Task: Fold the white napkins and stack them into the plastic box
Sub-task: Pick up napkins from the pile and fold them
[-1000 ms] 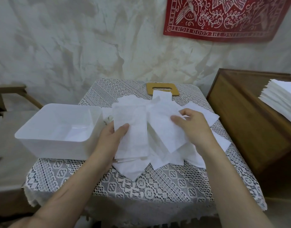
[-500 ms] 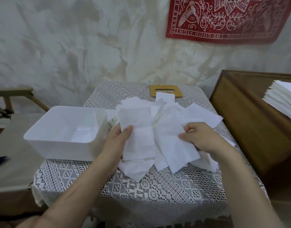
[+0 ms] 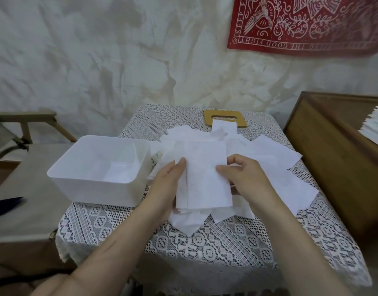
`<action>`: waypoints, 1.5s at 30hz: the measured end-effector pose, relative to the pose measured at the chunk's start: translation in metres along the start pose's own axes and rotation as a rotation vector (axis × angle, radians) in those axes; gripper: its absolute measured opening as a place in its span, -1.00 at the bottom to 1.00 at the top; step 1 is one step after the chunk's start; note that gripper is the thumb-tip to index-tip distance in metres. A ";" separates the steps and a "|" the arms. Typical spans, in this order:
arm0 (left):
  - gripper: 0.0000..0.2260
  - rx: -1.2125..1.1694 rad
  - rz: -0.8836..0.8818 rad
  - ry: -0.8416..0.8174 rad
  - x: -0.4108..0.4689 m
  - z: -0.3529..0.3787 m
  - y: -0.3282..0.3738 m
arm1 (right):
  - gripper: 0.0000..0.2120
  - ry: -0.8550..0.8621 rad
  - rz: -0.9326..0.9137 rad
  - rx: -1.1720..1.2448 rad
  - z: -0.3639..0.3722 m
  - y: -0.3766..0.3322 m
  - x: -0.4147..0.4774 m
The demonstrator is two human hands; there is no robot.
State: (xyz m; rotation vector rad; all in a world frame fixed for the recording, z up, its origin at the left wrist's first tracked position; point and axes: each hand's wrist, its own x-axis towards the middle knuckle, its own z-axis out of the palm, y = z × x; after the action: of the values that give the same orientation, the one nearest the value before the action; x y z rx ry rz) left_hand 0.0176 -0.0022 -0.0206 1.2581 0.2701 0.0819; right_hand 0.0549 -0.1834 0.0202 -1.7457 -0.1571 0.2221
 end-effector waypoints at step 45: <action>-0.91 0.249 0.091 0.057 0.005 -0.012 -0.008 | -0.83 0.045 -0.055 -0.141 0.008 0.023 0.005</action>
State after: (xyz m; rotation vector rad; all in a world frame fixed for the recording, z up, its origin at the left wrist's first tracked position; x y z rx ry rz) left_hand 0.0190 0.0079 -0.0328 1.5178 0.2788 0.1665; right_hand 0.0577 -0.1791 -0.0039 -1.8824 -0.1918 0.1336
